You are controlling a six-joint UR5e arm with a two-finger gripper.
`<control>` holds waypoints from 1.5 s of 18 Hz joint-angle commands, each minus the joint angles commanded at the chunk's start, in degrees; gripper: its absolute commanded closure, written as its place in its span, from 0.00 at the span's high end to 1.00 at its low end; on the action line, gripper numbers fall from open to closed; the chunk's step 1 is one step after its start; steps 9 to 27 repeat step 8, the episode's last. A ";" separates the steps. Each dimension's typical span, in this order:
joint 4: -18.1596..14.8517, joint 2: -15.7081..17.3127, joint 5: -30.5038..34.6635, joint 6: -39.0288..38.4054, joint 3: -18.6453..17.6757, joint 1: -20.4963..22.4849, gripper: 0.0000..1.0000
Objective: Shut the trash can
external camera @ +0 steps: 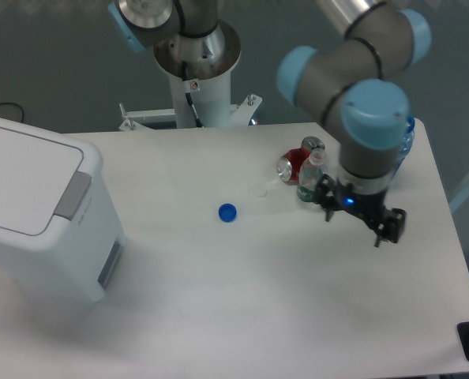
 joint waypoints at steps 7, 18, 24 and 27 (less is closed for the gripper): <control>0.35 -2.20 -0.27 1.87 2.38 0.80 1.00; 0.44 -2.20 -0.18 1.87 2.46 0.80 1.00; 0.44 -2.20 -0.18 1.87 2.46 0.80 1.00; 0.44 -2.20 -0.18 1.87 2.46 0.80 1.00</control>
